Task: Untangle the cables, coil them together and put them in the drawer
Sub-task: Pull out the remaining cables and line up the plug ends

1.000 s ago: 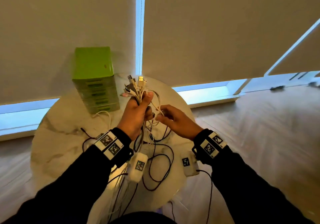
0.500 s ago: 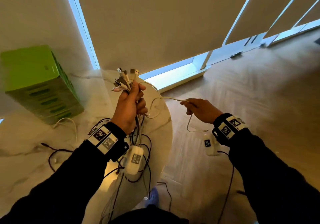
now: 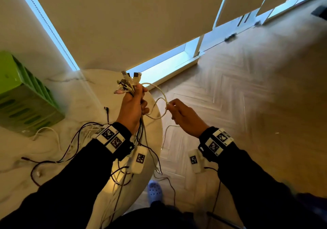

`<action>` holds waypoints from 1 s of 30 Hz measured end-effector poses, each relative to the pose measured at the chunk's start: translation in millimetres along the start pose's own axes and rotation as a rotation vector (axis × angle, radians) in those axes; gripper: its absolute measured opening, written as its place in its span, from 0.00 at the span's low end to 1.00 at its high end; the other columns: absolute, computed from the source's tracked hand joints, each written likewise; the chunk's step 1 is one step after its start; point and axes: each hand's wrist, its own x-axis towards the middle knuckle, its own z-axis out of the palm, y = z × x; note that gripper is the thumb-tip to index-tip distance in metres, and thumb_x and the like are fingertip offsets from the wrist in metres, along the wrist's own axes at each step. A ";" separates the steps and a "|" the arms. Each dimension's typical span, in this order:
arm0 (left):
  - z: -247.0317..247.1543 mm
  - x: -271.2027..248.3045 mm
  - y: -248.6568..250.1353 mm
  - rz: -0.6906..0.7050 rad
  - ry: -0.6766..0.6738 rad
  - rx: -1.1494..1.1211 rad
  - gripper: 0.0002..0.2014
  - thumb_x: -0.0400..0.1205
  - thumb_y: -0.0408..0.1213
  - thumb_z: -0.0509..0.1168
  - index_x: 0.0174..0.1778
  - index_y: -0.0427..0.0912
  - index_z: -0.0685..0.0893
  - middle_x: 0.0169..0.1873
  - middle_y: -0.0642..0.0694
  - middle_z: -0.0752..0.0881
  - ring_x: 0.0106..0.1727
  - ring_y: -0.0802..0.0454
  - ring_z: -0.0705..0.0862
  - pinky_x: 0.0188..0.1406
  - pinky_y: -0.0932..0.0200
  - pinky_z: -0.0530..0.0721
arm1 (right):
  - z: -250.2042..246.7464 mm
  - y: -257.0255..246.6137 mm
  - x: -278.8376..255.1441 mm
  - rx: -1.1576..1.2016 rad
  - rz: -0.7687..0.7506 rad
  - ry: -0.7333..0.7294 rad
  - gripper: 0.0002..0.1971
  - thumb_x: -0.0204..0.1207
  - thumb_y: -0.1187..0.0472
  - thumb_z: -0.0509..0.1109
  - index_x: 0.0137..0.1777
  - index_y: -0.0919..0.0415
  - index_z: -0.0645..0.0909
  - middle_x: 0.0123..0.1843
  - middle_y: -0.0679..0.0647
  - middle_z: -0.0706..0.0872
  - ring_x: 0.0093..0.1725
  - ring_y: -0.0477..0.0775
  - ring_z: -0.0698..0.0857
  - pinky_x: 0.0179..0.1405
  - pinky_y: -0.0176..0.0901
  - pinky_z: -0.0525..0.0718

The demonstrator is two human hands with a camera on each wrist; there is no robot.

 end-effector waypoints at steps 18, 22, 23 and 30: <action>50.0 2.6 -30.2 -0.069 -0.036 -0.084 0.14 0.91 0.45 0.56 0.50 0.39 0.81 0.39 0.44 0.79 0.45 0.47 0.89 0.55 0.40 0.91 | 6.8 45.9 -2.6 -0.072 0.072 -0.149 0.30 0.86 0.47 0.64 0.83 0.54 0.59 0.67 0.51 0.86 0.62 0.41 0.82 0.66 0.44 0.78; 44.3 7.2 -27.4 -0.063 -0.065 -0.057 0.15 0.92 0.45 0.55 0.51 0.40 0.82 0.41 0.46 0.85 0.50 0.44 0.92 0.55 0.42 0.91 | 1.9 52.9 -5.8 -0.049 0.051 -0.035 0.21 0.89 0.45 0.55 0.78 0.52 0.66 0.37 0.60 0.85 0.37 0.58 0.87 0.45 0.53 0.91; 40.8 8.8 -26.8 -0.064 -0.060 -0.051 0.16 0.92 0.46 0.55 0.50 0.40 0.83 0.42 0.45 0.86 0.51 0.43 0.92 0.54 0.44 0.91 | -3.9 57.4 -7.0 -0.031 0.048 0.009 0.20 0.90 0.46 0.53 0.76 0.53 0.69 0.35 0.60 0.82 0.35 0.57 0.87 0.43 0.49 0.91; 26.6 19.5 -19.4 -0.056 -0.020 -0.051 0.17 0.92 0.48 0.53 0.47 0.43 0.81 0.37 0.48 0.83 0.36 0.52 0.88 0.37 0.56 0.86 | -49.6 119.1 -25.9 -0.143 0.411 0.025 0.17 0.90 0.46 0.54 0.66 0.51 0.81 0.45 0.53 0.89 0.46 0.54 0.87 0.50 0.45 0.81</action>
